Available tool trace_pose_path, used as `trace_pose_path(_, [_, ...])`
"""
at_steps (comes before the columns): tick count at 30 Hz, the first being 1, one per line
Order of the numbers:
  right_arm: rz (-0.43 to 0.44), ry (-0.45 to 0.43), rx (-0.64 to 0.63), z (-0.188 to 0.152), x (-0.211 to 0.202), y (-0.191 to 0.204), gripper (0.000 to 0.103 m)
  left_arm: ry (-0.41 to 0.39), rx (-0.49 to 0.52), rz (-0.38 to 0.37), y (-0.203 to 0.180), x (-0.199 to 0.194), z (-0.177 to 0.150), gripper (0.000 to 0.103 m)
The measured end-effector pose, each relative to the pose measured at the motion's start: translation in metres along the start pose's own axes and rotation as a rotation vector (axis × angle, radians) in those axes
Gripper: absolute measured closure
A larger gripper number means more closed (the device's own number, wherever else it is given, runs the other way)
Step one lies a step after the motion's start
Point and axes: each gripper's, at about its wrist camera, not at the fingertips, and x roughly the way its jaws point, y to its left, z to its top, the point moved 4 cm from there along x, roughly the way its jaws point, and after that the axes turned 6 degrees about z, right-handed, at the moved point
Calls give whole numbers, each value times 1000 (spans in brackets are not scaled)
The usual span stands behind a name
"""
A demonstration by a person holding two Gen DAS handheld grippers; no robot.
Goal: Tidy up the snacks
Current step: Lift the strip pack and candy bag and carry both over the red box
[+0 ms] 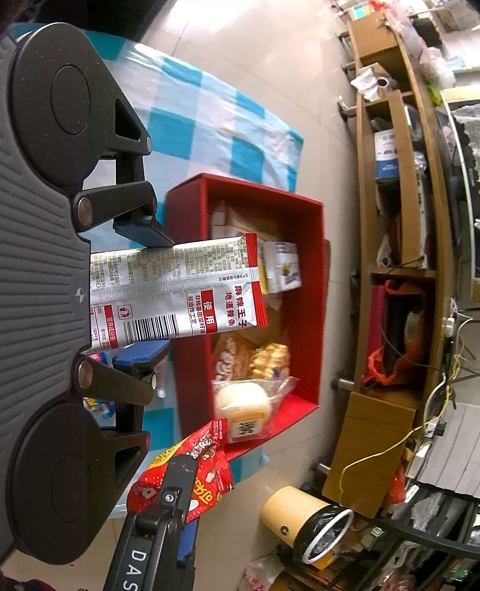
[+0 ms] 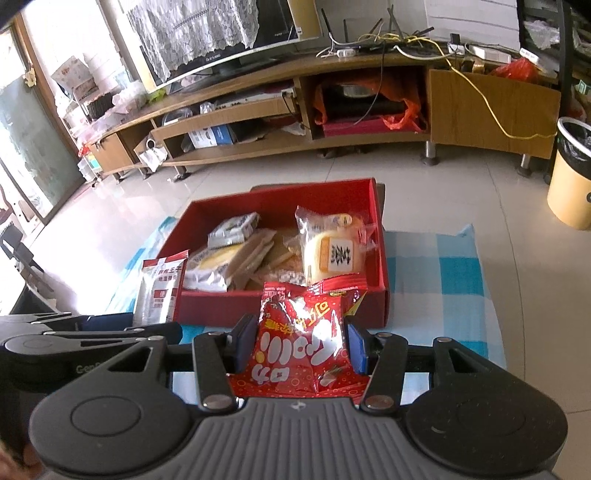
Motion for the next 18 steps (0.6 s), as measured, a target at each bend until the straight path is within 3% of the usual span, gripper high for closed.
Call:
trace_pose_path(12, [6,-51,10,31,14,-1,55,-16,-3,29,1,18,28,41])
trace_pose_path(16, [3,27,-12,29,27,-8,55,6,-5,16,5,26,27,41])
trace_pose_path(18, [-54,62,-49,17,32,-15,54,27,-5,14,7,31,24,41])
